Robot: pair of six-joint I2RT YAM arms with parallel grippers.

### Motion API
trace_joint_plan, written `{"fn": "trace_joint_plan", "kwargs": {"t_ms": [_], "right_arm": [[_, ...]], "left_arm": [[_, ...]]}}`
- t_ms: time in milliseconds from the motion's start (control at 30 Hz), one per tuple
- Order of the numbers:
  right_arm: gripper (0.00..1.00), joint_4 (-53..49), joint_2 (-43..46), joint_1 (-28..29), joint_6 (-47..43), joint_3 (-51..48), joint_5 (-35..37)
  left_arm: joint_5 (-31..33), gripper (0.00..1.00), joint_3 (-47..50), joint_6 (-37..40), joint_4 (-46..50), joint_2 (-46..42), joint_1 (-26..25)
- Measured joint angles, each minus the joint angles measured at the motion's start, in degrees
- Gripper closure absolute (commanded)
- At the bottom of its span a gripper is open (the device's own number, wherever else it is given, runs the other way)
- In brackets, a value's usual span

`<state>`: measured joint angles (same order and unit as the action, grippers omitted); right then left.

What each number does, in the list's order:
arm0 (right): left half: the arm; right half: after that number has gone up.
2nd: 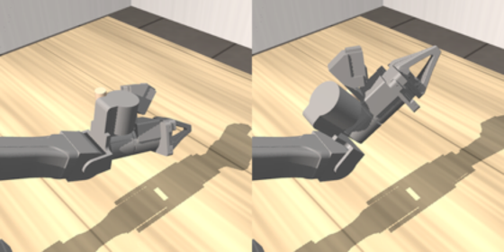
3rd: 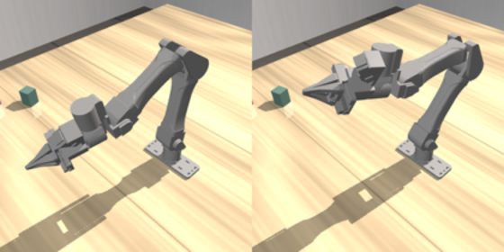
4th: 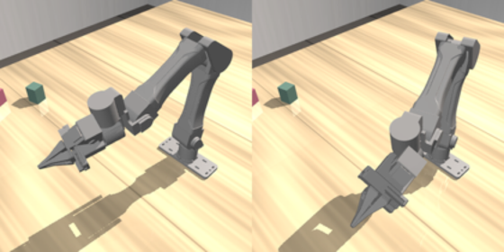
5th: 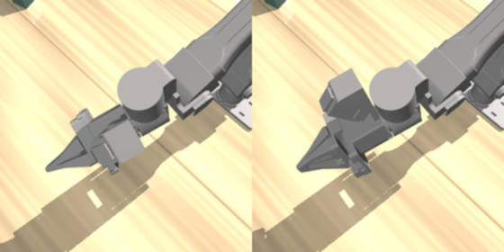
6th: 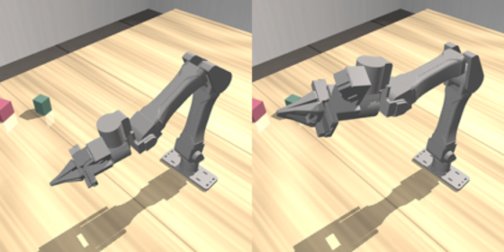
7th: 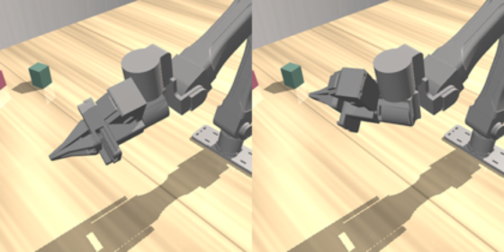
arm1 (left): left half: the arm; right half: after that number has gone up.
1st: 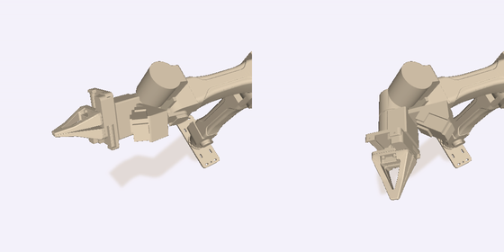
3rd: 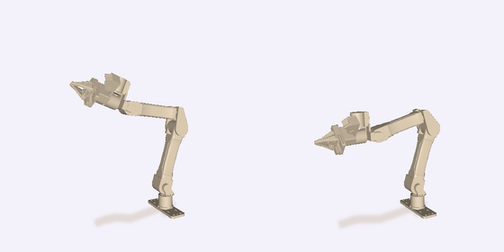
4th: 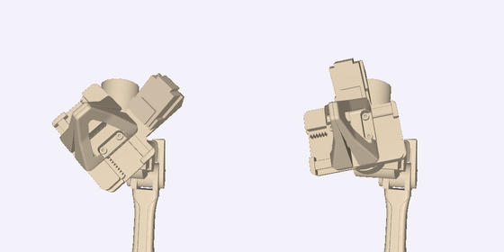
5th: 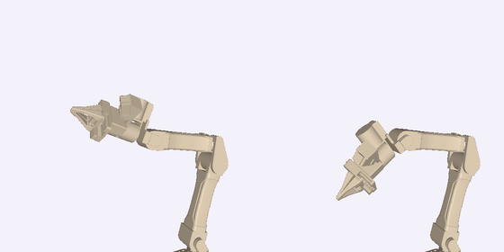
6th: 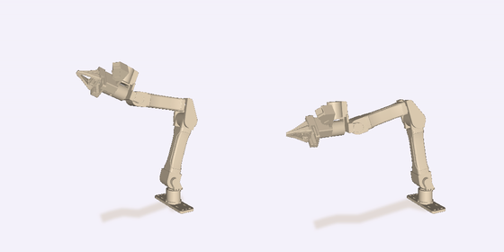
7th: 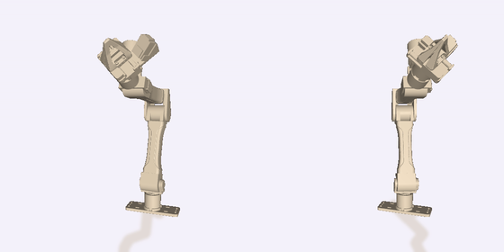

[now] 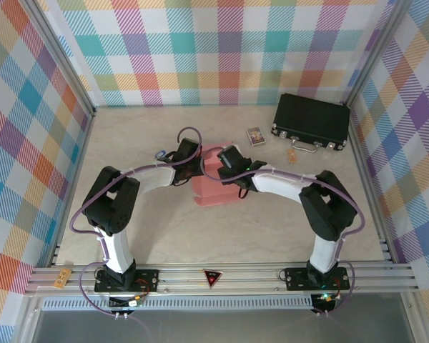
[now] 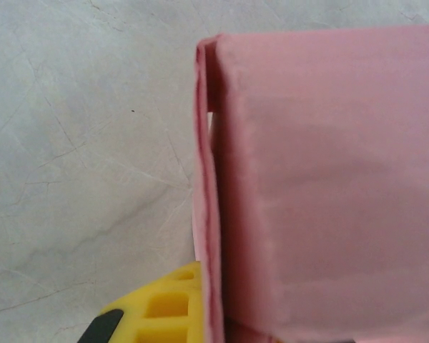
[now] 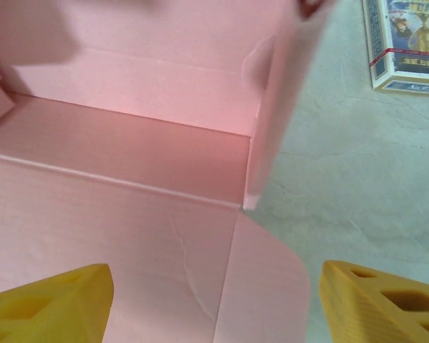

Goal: Fold the paper box

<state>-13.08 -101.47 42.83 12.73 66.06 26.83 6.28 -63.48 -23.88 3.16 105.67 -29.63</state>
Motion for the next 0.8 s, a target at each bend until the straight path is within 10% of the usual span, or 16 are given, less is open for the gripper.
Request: {"fn": "trace_joint_plan", "kwargs": {"t_ms": [800], "right_arm": [[0.23, -21.22, 34.93, -12.81, 8.07, -4.24, -26.27]], "left_arm": [[0.52, 1.0, 5.44, -48.5, 11.23, -16.63, -1.79]]}}
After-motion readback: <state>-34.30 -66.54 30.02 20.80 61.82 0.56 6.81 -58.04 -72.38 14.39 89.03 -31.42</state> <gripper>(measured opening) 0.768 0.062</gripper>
